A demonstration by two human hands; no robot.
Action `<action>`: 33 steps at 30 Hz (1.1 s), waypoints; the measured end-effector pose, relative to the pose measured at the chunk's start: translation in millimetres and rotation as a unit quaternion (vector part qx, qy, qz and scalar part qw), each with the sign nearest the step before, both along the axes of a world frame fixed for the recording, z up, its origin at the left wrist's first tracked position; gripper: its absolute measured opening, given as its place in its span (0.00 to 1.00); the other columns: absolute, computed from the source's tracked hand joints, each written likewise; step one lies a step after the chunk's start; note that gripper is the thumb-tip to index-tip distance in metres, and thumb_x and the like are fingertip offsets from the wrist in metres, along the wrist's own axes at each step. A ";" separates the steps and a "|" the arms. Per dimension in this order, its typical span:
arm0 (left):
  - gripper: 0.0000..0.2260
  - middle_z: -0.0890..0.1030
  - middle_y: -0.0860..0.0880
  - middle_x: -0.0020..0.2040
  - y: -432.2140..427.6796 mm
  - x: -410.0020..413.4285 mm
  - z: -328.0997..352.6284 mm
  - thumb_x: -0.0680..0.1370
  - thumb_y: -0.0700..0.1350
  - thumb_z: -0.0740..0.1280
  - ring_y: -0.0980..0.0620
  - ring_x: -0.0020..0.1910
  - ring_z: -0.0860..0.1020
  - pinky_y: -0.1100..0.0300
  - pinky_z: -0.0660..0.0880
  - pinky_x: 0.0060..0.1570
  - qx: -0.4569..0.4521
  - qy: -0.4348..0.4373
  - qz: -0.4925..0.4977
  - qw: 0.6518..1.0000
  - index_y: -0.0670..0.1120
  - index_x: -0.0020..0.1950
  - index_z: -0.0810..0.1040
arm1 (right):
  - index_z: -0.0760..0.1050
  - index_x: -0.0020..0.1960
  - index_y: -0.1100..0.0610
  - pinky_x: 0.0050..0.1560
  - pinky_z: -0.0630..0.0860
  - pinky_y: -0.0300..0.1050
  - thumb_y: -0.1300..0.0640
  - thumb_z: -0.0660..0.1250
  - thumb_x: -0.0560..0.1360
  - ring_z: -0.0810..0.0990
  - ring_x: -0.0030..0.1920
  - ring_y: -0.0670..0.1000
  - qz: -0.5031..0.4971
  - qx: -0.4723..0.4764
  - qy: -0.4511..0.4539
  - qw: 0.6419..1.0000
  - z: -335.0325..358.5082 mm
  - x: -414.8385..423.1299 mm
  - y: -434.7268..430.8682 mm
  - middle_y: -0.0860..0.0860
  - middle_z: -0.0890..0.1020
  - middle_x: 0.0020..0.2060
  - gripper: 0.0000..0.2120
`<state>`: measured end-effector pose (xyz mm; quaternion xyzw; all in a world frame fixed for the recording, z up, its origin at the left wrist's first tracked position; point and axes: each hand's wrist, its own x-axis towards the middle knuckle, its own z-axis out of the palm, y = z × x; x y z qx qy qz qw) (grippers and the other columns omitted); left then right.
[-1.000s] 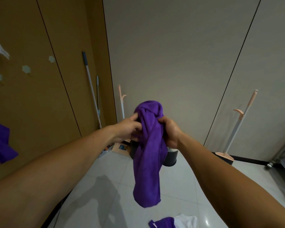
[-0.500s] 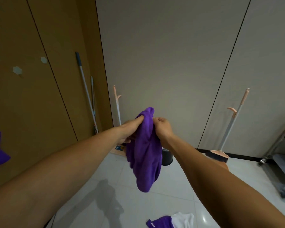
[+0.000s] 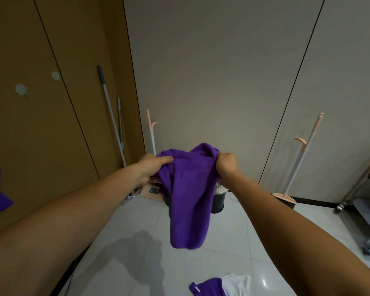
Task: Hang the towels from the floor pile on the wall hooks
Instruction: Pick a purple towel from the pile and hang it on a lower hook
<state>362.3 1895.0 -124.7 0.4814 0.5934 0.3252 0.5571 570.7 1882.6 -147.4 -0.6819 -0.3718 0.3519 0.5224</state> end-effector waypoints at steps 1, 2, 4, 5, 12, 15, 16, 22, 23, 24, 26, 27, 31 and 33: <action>0.18 0.81 0.42 0.46 1.4 -5.4 3.2 0.73 0.49 0.73 0.44 0.43 0.81 0.56 0.80 0.34 -0.002 0.029 -0.002 1.000 0.41 0.58 0.76 | 0.74 0.39 0.61 0.30 0.64 0.43 0.59 0.57 0.79 0.68 0.31 0.51 0.002 -0.010 0.023 1.000 0.2 3.7 -1.8 0.53 0.71 0.31 0.13; 0.19 0.81 0.43 0.45 2.5 -9.7 6.0 0.72 0.51 0.74 0.45 0.40 0.81 0.58 0.78 0.29 -0.007 0.067 -0.014 0.998 0.42 0.56 0.76 | 0.77 0.44 0.63 0.33 0.68 0.44 0.56 0.61 0.79 0.72 0.33 0.53 0.012 -0.018 0.044 0.999 1.0 6.4 -4.2 0.55 0.75 0.34 0.12; 0.19 0.81 0.44 0.47 5.8 -16.7 10.6 0.71 0.53 0.74 0.47 0.41 0.80 0.58 0.75 0.31 -0.022 0.121 -0.041 0.992 0.43 0.54 0.76 | 0.80 0.46 0.64 0.40 0.76 0.49 0.50 0.71 0.73 0.79 0.38 0.56 0.056 -0.045 0.060 0.996 3.1 12.0 -8.1 0.57 0.81 0.38 0.16; 0.18 0.80 0.45 0.47 8.3 -20.6 12.7 0.72 0.53 0.73 0.47 0.42 0.79 0.58 0.74 0.34 -0.032 0.118 -0.049 0.991 0.43 0.53 0.76 | 0.80 0.45 0.64 0.43 0.79 0.51 0.50 0.76 0.69 0.81 0.40 0.57 0.085 -0.066 0.053 0.993 3.8 15.3 -10.3 0.58 0.83 0.40 0.17; 0.06 0.74 0.47 0.40 23.5 -53.8 18.3 0.76 0.47 0.64 0.48 0.41 0.75 0.51 0.71 0.46 -0.047 -0.052 -0.054 0.996 0.47 0.48 0.72 | 0.80 0.50 0.65 0.40 0.78 0.47 0.55 0.76 0.68 0.81 0.41 0.56 0.049 -0.128 0.006 0.991 -11.0 48.8 -10.2 0.59 0.84 0.45 0.17; 0.08 0.77 0.45 0.43 28.7 -53.8 13.8 0.77 0.44 0.67 0.47 0.44 0.77 0.49 0.74 0.49 -0.020 -0.039 0.011 0.999 0.42 0.53 0.76 | 0.78 0.46 0.65 0.35 0.74 0.45 0.51 0.73 0.72 0.78 0.38 0.55 0.027 -0.136 -0.044 0.989 -15.2 52.6 -9.2 0.59 0.81 0.42 0.16; 0.09 0.79 0.44 0.44 30.7 -54.8 11.5 0.76 0.43 0.68 0.47 0.44 0.78 0.49 0.75 0.51 -0.007 -0.027 0.045 0.999 0.41 0.55 0.76 | 0.77 0.45 0.64 0.34 0.73 0.45 0.50 0.71 0.74 0.77 0.37 0.55 0.022 -0.138 -0.074 0.987 -15.8 53.9 -9.5 0.59 0.80 0.41 0.16; 0.11 0.82 0.44 0.44 40.9 -67.7 2.1 0.72 0.43 0.72 0.48 0.40 0.80 0.55 0.77 0.37 0.045 -0.005 0.137 0.990 0.42 0.52 0.78 | 0.77 0.41 0.64 0.34 0.74 0.44 0.49 0.71 0.74 0.78 0.36 0.54 -0.015 -0.073 0.031 0.997 -11.0 55.8 -9.0 0.57 0.80 0.39 0.16; 0.11 0.82 0.44 0.42 42.2 -69.8 2.3 0.71 0.43 0.72 0.49 0.38 0.80 0.57 0.76 0.34 0.053 -0.006 0.150 0.987 0.42 0.51 0.78 | 0.77 0.40 0.62 0.32 0.74 0.43 0.51 0.73 0.73 0.78 0.35 0.52 -0.010 -0.066 0.070 0.995 -7.2 55.0 -9.3 0.56 0.80 0.38 0.14; 0.10 0.82 0.44 0.40 43.4 -71.7 2.5 0.71 0.43 0.71 0.49 0.36 0.80 0.58 0.75 0.30 0.060 -0.006 0.161 0.985 0.42 0.50 0.78 | 0.77 0.40 0.62 0.32 0.73 0.42 0.53 0.74 0.72 0.77 0.34 0.51 -0.001 -0.062 0.096 0.993 -4.1 54.8 -9.5 0.57 0.81 0.39 0.13; 0.07 0.81 0.45 0.37 44.6 -75.2 2.1 0.72 0.41 0.70 0.51 0.31 0.79 0.61 0.74 0.25 0.071 0.006 0.179 0.981 0.41 0.47 0.78 | 0.78 0.50 0.67 0.37 0.73 0.44 0.57 0.74 0.72 0.77 0.38 0.51 0.003 -0.039 0.120 0.992 -2.7 56.2 -8.2 0.63 0.80 0.44 0.14; 0.05 0.81 0.45 0.37 45.1 -77.2 1.1 0.72 0.41 0.69 0.51 0.29 0.79 0.62 0.73 0.22 0.074 0.015 0.187 0.980 0.41 0.46 0.78 | 0.76 0.56 0.68 0.42 0.74 0.47 0.59 0.74 0.72 0.76 0.42 0.52 -0.006 -0.020 0.128 0.992 -3.0 57.1 -7.1 0.65 0.79 0.48 0.17; 0.03 0.80 0.44 0.36 45.1 -86.5 -5.1 0.74 0.40 0.69 0.50 0.29 0.78 0.63 0.72 0.20 0.073 0.055 0.197 0.976 0.40 0.43 0.77 | 0.75 0.59 0.63 0.59 0.77 0.49 0.61 0.74 0.72 0.79 0.52 0.53 -0.046 0.028 0.180 0.982 -1.8 56.9 -4.9 0.56 0.81 0.52 0.18; 0.04 0.80 0.44 0.36 44.5 -90.2 -6.7 0.73 0.40 0.70 0.49 0.30 0.79 0.62 0.72 0.22 0.068 0.064 0.196 0.976 0.41 0.41 0.78 | 0.76 0.57 0.63 0.56 0.79 0.49 0.64 0.73 0.72 0.80 0.50 0.53 -0.028 0.026 0.228 0.973 -0.8 55.1 -3.9 0.56 0.81 0.50 0.15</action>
